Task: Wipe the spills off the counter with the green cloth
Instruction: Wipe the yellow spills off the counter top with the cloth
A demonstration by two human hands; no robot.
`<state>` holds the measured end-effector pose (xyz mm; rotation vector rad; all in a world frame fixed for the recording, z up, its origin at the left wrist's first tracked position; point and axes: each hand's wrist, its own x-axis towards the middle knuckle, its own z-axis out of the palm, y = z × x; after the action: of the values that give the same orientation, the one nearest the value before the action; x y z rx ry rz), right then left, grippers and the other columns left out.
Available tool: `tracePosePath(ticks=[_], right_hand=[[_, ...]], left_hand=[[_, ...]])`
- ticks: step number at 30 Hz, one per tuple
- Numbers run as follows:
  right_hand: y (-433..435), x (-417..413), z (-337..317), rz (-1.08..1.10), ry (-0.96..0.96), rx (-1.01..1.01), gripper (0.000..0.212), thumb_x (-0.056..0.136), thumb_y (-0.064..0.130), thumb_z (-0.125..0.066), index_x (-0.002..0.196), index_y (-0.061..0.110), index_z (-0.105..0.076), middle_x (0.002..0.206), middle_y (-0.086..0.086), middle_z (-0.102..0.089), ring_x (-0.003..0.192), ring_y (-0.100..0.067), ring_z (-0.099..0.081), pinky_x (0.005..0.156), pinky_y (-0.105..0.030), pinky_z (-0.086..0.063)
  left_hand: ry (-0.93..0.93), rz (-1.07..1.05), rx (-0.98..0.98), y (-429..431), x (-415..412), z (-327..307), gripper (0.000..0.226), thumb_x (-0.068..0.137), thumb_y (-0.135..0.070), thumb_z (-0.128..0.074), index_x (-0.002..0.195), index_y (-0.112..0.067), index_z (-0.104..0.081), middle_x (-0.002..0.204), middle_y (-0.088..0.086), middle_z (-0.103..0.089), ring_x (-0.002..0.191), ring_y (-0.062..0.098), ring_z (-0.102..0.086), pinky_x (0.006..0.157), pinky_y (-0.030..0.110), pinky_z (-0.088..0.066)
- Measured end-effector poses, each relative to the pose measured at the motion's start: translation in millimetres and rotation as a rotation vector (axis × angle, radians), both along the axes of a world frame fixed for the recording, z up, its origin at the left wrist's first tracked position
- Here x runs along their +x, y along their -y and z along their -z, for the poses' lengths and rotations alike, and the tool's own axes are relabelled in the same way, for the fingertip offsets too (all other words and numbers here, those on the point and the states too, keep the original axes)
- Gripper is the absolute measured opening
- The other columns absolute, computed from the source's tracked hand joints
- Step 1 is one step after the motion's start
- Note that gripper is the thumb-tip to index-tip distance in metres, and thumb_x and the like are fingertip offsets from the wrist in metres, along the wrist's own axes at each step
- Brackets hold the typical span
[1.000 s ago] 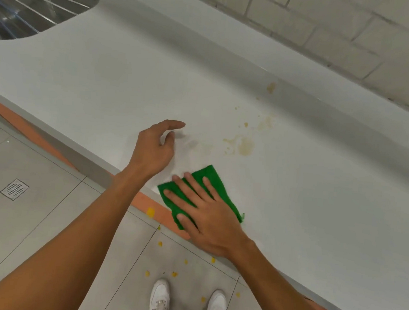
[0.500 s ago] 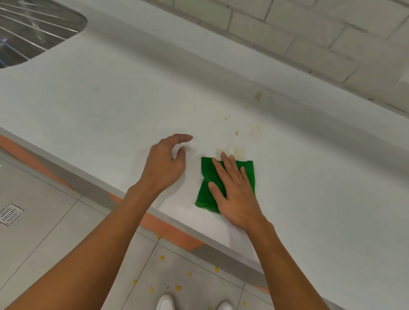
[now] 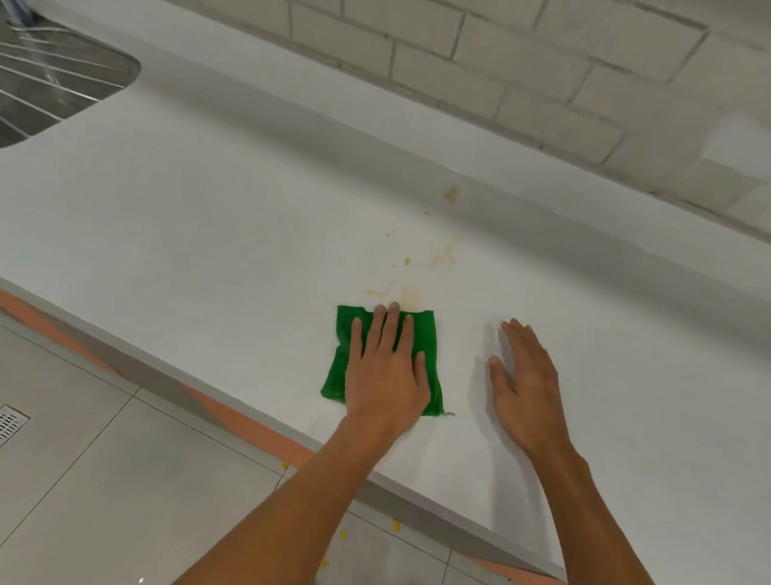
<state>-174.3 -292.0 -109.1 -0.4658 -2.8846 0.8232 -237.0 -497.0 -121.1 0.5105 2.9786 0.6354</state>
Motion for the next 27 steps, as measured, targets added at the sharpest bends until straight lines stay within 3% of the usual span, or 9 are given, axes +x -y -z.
tracePosePath(ticks=[4,11,18,22,27], right_hand=[[-14,-18,8,-0.023,0.03,0.085,0.058,0.113,0.032,-0.043,0.169,0.022,-0.026,0.177,0.001,-0.019,0.165,-0.016,-0.008,0.134,-0.04,-0.001],[-30,-50,14,-0.071,0.121,0.203,0.062,0.111,0.05,-0.03,0.169,0.034,-0.02,0.179,0.002,-0.007,0.166,-0.019,0.0,0.133,-0.049,0.002],[-29,-55,23,-0.084,0.177,0.347,0.064,0.109,0.056,-0.007,0.17,0.037,0.004,0.178,0.003,0.015,0.164,-0.019,0.016,0.133,-0.053,0.006],[-30,-56,26,-0.09,0.169,0.362,0.065,0.107,0.058,0.001,0.169,0.039,0.005,0.178,0.004,0.016,0.164,-0.018,0.017,0.132,-0.053,0.007],[-30,-57,25,-0.075,0.166,0.341,0.069,0.103,0.062,0.002,0.169,0.04,0.002,0.178,0.007,0.015,0.164,-0.015,0.017,0.133,-0.051,0.007]], left_hand=[[-0.012,-0.013,-0.133,5,12,11,0.065,0.108,-0.045,-0.005,0.167,-0.02,-0.002,0.175,0.002,0.008,0.162,0.022,0.012,0.131,0.051,0.005],[0.005,-0.235,-0.172,59,8,9,0.067,0.106,-0.051,-0.008,0.167,-0.026,0.0,0.175,-0.003,0.011,0.161,0.018,0.014,0.131,0.049,0.007],[0.09,-0.417,-0.204,97,-69,3,0.067,0.106,-0.053,-0.01,0.167,-0.029,0.003,0.175,-0.002,0.011,0.161,0.02,0.013,0.129,0.055,0.007],[0.103,-0.373,-0.193,53,-91,-1,0.065,0.107,-0.054,-0.008,0.167,-0.032,0.003,0.175,0.0,0.013,0.161,0.024,0.015,0.127,0.06,0.008],[0.026,-0.015,-0.22,30,-46,0,0.062,0.107,-0.058,-0.007,0.166,-0.039,0.0,0.174,-0.006,0.015,0.16,0.019,0.019,0.129,0.056,0.007]])
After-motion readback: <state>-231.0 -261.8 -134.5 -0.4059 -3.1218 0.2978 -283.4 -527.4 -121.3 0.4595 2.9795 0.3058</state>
